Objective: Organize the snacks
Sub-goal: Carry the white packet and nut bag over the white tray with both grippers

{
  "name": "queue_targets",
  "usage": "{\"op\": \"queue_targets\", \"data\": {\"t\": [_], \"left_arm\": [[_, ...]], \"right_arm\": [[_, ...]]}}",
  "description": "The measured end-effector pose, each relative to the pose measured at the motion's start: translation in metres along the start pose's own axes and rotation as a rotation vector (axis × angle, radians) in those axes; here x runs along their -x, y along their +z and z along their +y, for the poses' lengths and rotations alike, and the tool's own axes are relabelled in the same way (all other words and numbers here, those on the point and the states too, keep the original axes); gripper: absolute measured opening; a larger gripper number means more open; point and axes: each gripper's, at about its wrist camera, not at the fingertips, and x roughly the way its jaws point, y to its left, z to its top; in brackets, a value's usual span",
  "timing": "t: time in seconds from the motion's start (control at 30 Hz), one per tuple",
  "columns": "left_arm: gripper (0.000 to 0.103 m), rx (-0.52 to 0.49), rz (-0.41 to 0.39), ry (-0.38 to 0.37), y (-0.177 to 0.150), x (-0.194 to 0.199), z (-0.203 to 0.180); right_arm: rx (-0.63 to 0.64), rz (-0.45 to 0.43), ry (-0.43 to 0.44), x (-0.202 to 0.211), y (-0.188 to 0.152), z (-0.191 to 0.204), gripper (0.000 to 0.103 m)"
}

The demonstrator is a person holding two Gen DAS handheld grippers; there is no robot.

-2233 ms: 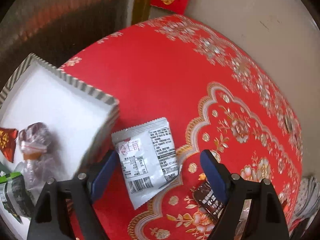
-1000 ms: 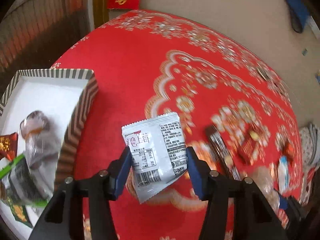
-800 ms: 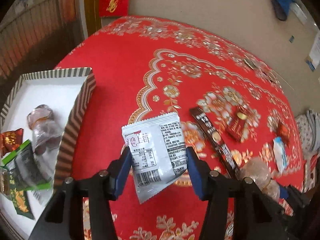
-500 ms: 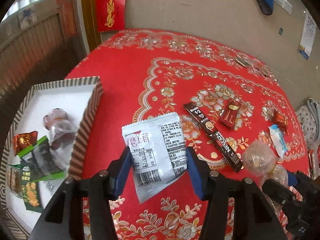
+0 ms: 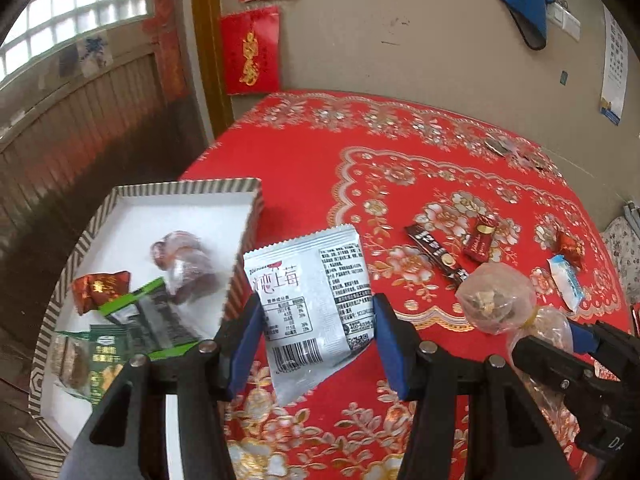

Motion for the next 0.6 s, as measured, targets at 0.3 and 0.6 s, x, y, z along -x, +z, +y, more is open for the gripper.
{"op": "queue_targets", "data": {"t": [0.3, 0.6], "left_arm": [[0.056, 0.026, -0.025, 0.028, -0.001, 0.01, 0.026], [0.056, 0.057, -0.047, 0.055, -0.001, 0.021, 0.055]], "right_arm": [[0.045, 0.014, 0.03, -0.016, 0.01, 0.03, 0.05], [0.095, 0.033, 0.056, -0.032, 0.02, 0.059, 0.05]]}}
